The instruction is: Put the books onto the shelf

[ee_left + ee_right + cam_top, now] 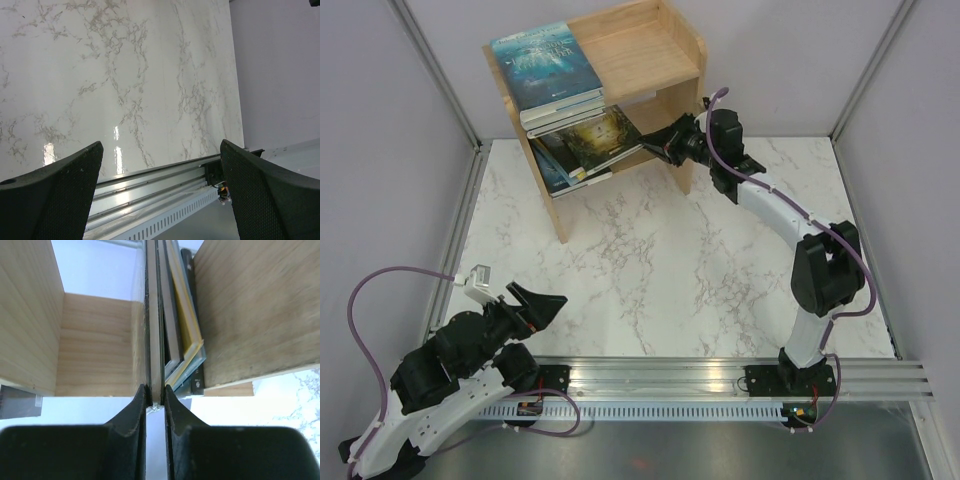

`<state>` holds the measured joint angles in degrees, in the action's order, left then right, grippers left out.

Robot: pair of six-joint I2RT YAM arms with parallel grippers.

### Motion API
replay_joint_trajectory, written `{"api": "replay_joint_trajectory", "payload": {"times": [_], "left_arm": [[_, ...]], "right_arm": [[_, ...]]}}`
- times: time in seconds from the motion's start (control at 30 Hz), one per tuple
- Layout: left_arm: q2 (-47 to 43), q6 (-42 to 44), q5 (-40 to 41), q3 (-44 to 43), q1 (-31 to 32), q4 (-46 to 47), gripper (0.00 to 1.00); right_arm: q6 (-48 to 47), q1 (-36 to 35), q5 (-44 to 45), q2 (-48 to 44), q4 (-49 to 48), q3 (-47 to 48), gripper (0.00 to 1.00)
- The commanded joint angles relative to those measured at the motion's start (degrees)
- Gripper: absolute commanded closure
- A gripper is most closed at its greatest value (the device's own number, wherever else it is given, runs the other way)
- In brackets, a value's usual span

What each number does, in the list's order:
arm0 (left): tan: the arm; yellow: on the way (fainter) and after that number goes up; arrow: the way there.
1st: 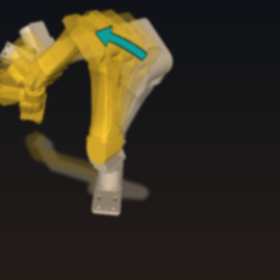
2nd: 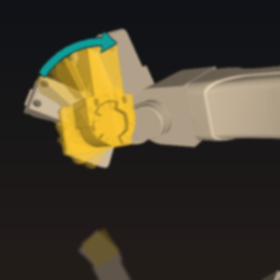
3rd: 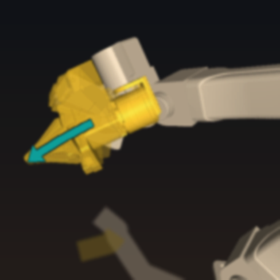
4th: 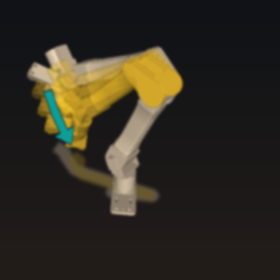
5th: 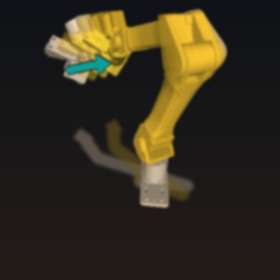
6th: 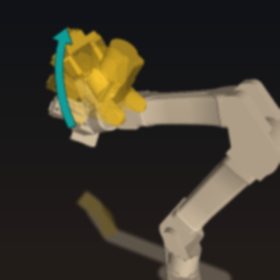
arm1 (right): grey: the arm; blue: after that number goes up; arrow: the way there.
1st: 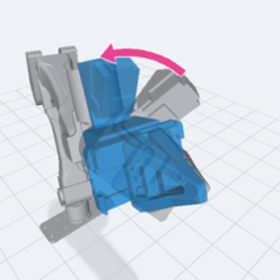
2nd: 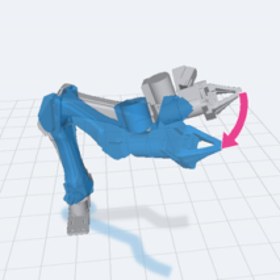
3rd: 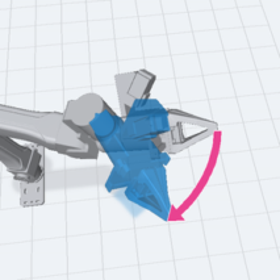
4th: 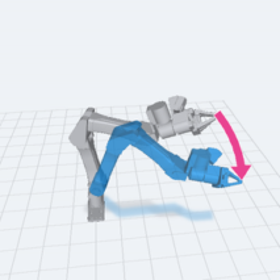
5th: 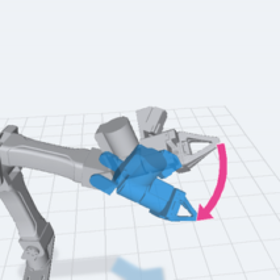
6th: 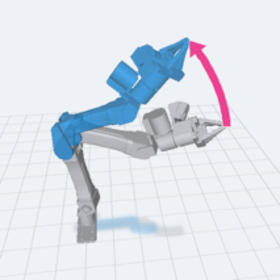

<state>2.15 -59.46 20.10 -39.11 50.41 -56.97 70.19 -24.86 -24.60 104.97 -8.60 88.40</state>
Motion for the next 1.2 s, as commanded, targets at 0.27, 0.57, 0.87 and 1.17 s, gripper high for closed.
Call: {"api": "replay_joint_trajectory", "payload": {"times": [0.27,0.57,0.87,1.17], "left_arm": [[-0.8,-1.3,3.1,-1.4,0.6,0.0,0.0],[-1.2,-1.4,3.2,-1.3,0.7,-0.2,0.0],[-1.4,-1.5,3.4,-1.3,0.8,-0.2,0.0],[-1.8,-2.0,3.6,-1.3,1.3,-0.4,0.0]], "right_arm": [[1.4,-0.4,0.0,1.7,-6.0,1.6,0.97],[1.8,-4.1,0.5,6.1,-5.0,7.5,0.97],[1.4,-7.2,-0.5,8.8,-4.1,10.8,0.92],[1.1,-5.6,0.5,5.7,-2.9,7.0,0.29]]}}
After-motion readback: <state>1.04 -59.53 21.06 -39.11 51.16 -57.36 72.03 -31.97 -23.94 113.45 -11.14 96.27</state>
